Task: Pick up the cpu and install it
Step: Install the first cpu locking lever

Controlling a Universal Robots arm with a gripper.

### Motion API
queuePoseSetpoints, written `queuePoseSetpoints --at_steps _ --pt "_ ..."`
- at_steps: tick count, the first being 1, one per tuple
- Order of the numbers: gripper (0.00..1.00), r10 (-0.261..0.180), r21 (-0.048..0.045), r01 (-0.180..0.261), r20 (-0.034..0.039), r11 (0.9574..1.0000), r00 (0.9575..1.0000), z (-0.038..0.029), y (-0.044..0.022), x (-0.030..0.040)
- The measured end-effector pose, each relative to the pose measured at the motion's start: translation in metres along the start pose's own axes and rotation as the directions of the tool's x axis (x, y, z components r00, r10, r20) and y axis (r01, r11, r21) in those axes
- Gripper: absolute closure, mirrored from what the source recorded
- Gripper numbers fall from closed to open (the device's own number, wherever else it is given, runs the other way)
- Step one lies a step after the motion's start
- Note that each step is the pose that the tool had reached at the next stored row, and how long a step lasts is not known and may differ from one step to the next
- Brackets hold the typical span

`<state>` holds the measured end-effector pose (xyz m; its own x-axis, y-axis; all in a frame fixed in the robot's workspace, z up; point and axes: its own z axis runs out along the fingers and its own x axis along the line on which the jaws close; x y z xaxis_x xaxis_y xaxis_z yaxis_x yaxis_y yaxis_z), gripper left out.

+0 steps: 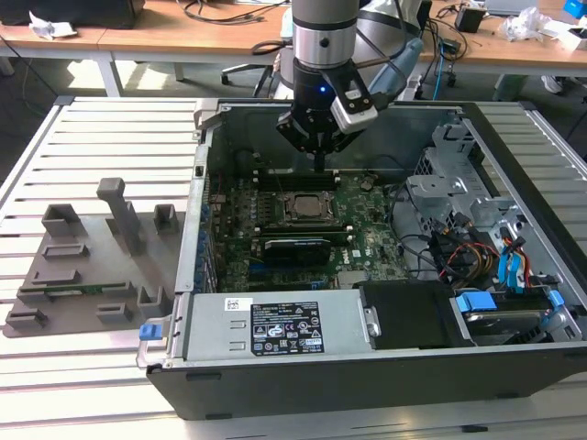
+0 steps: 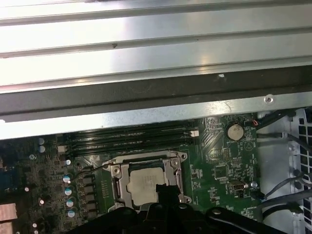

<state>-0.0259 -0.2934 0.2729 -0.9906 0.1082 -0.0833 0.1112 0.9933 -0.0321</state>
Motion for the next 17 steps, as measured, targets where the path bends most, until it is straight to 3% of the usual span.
queuePoseSetpoints --at_steps 9,17 --pt "0.89 -0.062 -0.005 0.062 0.0022 0.9981 0.9981 -0.0003 0.0 0.0" --pt "0.89 -0.133 -0.0108 0.133 0.0051 0.991 0.9911 -0.0006 0.0 -0.0001"
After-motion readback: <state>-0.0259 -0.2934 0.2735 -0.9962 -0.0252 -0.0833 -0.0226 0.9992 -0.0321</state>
